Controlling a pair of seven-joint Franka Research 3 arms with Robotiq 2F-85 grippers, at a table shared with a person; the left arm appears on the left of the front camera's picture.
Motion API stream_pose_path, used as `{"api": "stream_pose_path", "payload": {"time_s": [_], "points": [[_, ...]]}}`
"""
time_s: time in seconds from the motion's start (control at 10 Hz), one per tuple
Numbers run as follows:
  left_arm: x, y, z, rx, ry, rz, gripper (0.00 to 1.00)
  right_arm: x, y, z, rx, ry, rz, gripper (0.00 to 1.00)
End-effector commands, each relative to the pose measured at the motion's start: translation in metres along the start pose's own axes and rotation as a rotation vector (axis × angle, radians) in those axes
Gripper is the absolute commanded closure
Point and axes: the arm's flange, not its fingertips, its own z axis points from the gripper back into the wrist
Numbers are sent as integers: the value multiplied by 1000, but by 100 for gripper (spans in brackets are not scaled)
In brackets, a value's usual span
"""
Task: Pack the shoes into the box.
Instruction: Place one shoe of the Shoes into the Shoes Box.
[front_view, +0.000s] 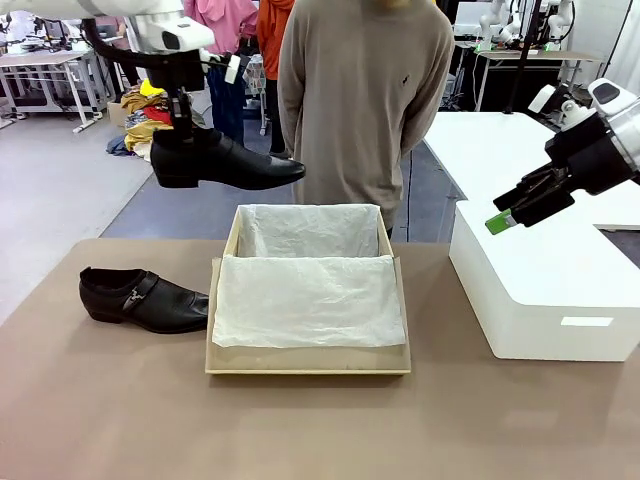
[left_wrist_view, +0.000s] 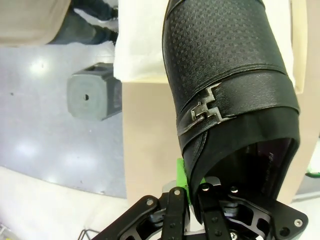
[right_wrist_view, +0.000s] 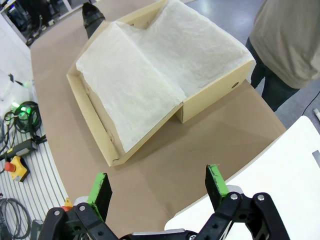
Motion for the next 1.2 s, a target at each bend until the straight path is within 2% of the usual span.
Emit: {"api": "stream_pose_path", "payload": {"time_s": [0.0,0.2,0.5,1.1], "points": [[19,6,0,11,40,7,100,0,-3,-2,14,-32,22,0],[32,3,-11,8,39,-23,100,0,-3,-2,14,-32,22,0],[32,-2,-26,-17,31,-36,100,0,-3,-2,14,-32,22,0],[39,-1,-33,-24,51,-38,100,0,-3,-2,14,-32,22,0]]}}
